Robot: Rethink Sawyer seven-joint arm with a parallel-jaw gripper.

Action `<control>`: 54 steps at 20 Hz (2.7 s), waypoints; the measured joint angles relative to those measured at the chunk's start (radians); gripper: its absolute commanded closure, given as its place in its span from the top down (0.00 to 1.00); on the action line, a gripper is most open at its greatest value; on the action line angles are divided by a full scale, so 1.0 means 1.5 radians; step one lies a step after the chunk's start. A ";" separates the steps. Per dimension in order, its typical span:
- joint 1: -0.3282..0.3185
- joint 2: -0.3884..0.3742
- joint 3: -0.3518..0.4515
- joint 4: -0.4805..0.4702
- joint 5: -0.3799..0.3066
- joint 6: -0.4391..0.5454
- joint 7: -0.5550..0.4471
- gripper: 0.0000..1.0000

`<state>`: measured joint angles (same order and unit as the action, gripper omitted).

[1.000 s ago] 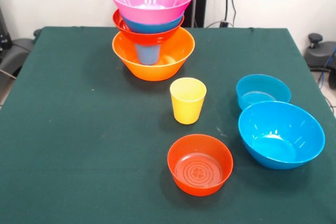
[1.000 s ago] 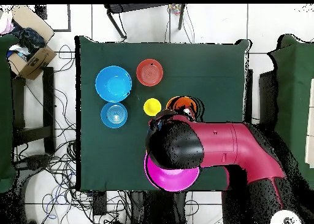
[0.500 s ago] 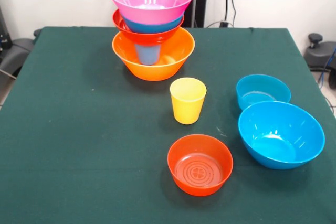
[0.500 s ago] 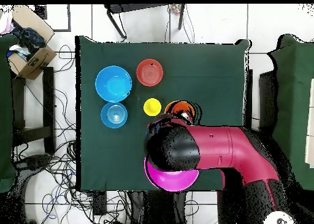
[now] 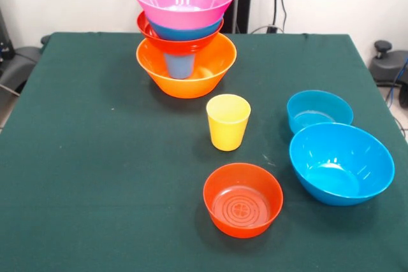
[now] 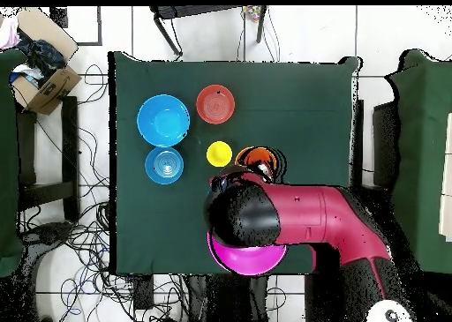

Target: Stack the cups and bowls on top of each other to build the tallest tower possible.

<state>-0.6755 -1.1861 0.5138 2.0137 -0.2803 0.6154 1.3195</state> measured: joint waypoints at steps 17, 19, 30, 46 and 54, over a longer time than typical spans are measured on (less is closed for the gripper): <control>0.041 0.013 -0.064 0.030 0.000 -0.005 0.084 0.00; 0.045 0.013 -0.070 0.034 0.000 -0.005 0.084 0.00; 0.075 0.013 -0.114 0.045 0.000 -0.005 0.086 0.00; 0.104 0.013 -0.160 0.089 0.000 -0.020 0.134 0.00; 0.105 0.033 -0.183 0.108 0.001 -0.074 0.134 0.00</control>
<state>-0.5186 -1.1361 0.2395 2.1760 -0.2795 0.5048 1.5207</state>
